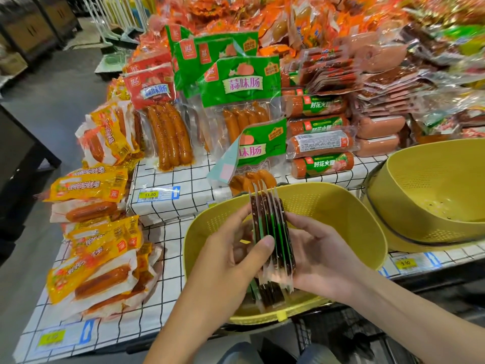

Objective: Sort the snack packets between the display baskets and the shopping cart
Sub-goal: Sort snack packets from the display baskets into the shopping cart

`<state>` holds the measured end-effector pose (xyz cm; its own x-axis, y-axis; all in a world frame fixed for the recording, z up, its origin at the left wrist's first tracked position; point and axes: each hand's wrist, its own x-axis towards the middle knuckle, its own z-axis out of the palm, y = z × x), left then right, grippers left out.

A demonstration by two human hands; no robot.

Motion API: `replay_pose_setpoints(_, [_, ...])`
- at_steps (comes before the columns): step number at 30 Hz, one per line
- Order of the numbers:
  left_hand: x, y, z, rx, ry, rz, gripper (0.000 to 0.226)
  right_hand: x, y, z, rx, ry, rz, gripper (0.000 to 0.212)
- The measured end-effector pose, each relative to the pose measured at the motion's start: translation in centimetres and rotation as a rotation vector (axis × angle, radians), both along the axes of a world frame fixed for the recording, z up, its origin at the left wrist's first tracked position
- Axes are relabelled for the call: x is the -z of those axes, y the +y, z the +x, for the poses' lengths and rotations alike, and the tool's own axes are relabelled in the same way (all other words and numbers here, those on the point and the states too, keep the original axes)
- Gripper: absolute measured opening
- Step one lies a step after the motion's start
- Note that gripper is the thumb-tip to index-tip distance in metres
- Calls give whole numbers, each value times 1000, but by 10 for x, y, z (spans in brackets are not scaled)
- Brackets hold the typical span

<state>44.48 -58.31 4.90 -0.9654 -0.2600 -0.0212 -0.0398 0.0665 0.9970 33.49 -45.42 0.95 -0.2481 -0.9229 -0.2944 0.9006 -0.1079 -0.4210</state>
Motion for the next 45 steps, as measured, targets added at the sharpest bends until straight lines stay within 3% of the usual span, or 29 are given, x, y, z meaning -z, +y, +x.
replay_pose_setpoints(3, [0,-1,1,13,-24,27,51,2,2,-1,14,3,11,38])
replay_pose_setpoints(6, [1,-1,0,8,-39,14,42,3,5,-3,38,8,34,45])
replay_pose_setpoints(10, [13,-3,-4,-77,-120,-10,53,2,8,-5,38,11,26,48])
replay_pose_setpoints(13, [20,-5,-10,-153,-138,-14,52,-2,9,-4,16,156,32,40])
replay_pose_setpoints(17, [23,-2,-18,-192,-124,134,38,-4,17,-7,75,239,53,42])
replay_pose_setpoints(20, [20,7,-23,-205,-111,136,44,-7,30,-7,97,322,84,45])
replay_pose_setpoints(26, [16,38,-38,-293,-55,156,44,-14,79,-3,363,372,184,53])
replay_pose_setpoints(29, [13,63,-49,-226,-90,236,32,-18,112,2,453,402,204,44])
replay_pose_setpoints(34, [14,134,-67,-70,-191,339,46,-17,189,10,580,425,279,37])
replay_pose_setpoints(36, [18,169,-77,-17,-201,342,39,-12,229,16,661,407,342,39])
replay_pose_setpoints(38, [23,208,-88,57,-205,313,29,-6,269,23,757,348,387,38])
replay_pose_setpoints(45, [54,342,-122,290,-274,291,30,29,410,54,1140,134,547,35])
